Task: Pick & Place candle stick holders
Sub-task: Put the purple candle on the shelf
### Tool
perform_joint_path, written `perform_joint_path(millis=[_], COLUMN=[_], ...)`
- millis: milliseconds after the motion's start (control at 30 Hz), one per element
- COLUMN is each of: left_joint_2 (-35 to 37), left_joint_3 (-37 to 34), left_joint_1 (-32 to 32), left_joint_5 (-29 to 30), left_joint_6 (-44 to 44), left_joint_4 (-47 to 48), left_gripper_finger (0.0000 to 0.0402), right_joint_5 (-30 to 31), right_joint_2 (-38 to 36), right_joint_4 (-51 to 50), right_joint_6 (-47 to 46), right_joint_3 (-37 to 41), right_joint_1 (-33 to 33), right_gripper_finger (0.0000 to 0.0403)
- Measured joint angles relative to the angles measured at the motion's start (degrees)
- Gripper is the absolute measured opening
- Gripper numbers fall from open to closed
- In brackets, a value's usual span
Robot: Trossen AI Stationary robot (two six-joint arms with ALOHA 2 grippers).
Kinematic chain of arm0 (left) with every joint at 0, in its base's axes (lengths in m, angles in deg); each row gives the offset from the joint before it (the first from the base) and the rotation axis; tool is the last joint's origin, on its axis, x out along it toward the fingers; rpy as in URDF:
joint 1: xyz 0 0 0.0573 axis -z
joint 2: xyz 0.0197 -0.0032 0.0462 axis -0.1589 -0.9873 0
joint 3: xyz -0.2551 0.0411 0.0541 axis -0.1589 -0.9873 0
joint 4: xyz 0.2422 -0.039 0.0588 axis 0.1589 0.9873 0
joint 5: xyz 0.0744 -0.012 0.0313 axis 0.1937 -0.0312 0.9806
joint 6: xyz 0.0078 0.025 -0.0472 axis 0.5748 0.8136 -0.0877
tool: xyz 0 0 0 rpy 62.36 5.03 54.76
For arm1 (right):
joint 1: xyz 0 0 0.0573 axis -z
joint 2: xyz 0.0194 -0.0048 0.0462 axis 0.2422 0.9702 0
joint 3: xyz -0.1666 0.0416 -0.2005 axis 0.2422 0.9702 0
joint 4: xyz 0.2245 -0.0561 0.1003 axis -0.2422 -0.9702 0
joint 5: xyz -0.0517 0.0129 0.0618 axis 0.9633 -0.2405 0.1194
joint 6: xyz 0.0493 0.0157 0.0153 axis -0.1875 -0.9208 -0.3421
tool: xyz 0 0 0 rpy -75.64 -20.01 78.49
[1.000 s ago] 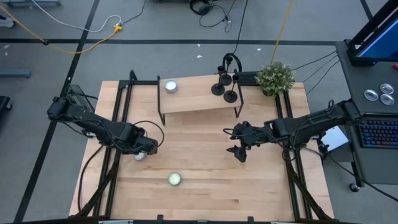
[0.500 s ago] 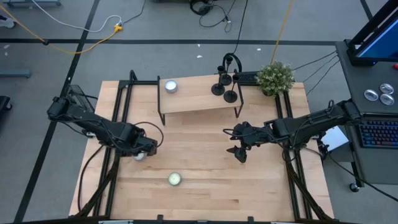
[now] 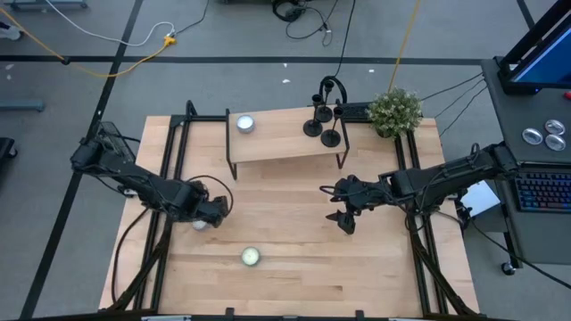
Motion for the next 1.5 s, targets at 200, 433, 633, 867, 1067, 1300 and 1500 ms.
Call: perform_joint_path(millis=[200, 433, 633, 867, 1067, 1300, 1500], left_joint_2=[-5.54, -8.32, -8.28, -8.67, -8.50, -8.52, -8.54], left_joint_3=[0.00, 0.00, -0.64, -7.24, -8.41, -8.41, -8.44], left_joint_1=[0.09, 0.96, 1.50, 1.52, 1.52, 1.56, 1.56], left_joint_5=[4.43, -1.95, -2.15, -8.39, -7.00, -6.52, -7.03], left_joint_6=[3.68, 0.99, 3.65, 2.44, 4.29, 4.51, 3.97], left_joint_4=[1.45, 9.40, 4.68, -3.75, -8.82, -9.06, -9.05], left_gripper_finger=[0.0392, 0.0392, 0.0392, 0.0392, 0.0392, 0.0392, 0.0392], right_joint_5=[0.00, -1.49, -1.49, -1.49, -1.49, -1.49, -1.49], right_joint_2=[0.00, 0.00, 0.00, 0.00, 0.00, 0.00, 0.00], right_joint_4=[-0.06, -0.39, -0.36, -0.34, -0.34, -0.32, -0.30], right_joint_6=[0.24, -0.81, -0.30, -0.22, -1.52, -1.74, -1.75], right_joint_3=[0.00, 0.00, 0.00, 0.00, 0.00, 0.00, 0.00], right_joint_1=[0.00, 0.00, 0.00, 0.00, 0.00, 0.00, 0.00], right_gripper_finger=[0.0293, 0.0293, 0.0293, 0.0293, 0.0293, 0.0293, 0.0293])
